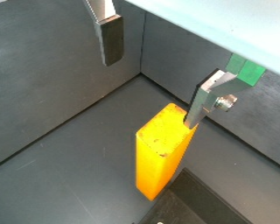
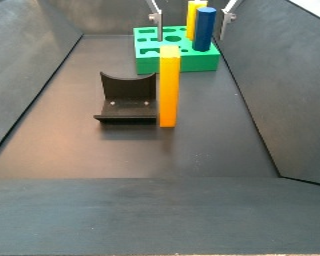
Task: Pick up the rectangle object. Move up. Move to above the board. Insert the rectangle object.
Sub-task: Pick up the rectangle object.
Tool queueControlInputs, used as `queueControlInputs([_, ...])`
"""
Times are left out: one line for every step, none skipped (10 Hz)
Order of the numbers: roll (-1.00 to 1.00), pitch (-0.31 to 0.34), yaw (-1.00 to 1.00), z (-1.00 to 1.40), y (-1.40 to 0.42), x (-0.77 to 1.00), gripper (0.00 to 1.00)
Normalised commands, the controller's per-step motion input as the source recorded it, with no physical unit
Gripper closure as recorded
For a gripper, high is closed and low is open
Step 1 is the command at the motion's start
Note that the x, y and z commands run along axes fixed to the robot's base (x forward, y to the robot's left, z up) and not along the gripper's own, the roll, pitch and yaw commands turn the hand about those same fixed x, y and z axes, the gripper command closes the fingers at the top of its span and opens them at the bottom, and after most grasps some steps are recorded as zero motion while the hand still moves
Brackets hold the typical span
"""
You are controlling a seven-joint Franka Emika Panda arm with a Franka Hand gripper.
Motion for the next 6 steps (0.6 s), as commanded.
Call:
queueControlInputs([0.0, -0.014, 0.0, -0.05, -0.1, 0.0, 0.0])
queueControlInputs([0.0, -0.116, 0.0, -0.3, 0.0, 0.31, 0.0])
queueControlInputs([-0.01, -0.056, 0.02, -0.37, 0.0, 0.84, 0.0])
queueControlInputs([-0.02, -0.091, 0.0, -0.35, 0.04, 0.78, 0.0])
queueControlInputs([0.0, -0.084, 0.01, -0.47, 0.02, 0.48, 0.0])
queueControlInputs([0.06, -0.139, 0.0, -0.82, 0.0, 0.1, 0.0])
